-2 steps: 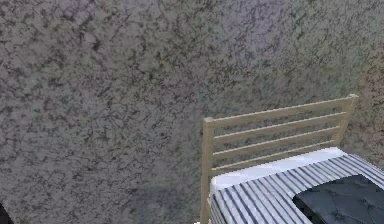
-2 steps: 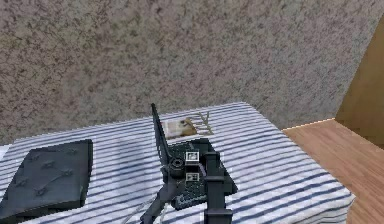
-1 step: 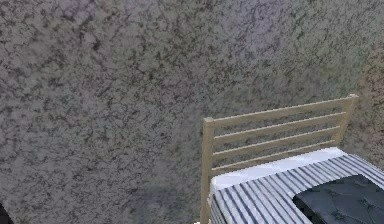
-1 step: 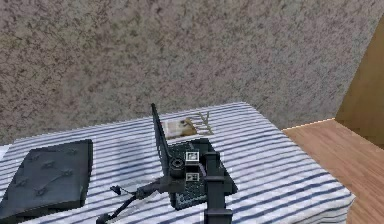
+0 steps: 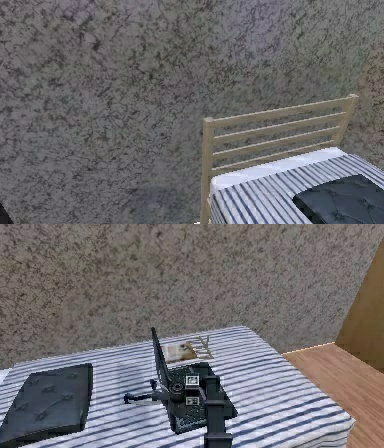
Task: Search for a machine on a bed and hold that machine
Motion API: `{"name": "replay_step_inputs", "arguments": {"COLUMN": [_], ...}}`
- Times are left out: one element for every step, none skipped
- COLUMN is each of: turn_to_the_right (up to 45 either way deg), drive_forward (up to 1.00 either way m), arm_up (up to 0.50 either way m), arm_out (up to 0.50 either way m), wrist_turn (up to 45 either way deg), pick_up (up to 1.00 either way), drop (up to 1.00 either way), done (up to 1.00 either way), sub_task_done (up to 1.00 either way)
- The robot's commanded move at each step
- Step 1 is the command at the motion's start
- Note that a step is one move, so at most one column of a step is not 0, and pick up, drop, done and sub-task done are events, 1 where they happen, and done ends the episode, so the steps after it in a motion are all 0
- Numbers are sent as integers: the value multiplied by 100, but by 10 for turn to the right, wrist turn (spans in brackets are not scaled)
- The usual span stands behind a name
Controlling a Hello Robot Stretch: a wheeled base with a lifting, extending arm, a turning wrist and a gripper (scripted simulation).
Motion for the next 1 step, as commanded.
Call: {"name": "replay_step_inputs", "arguments": {"turn_to_the_right": [0], "drive_forward": [0], "arm_up": [0], "arm_out": [0], "wrist_turn": [270], "pick_up": [0], "drop": [0], "done": [0], "sub_task_done": [0]}}
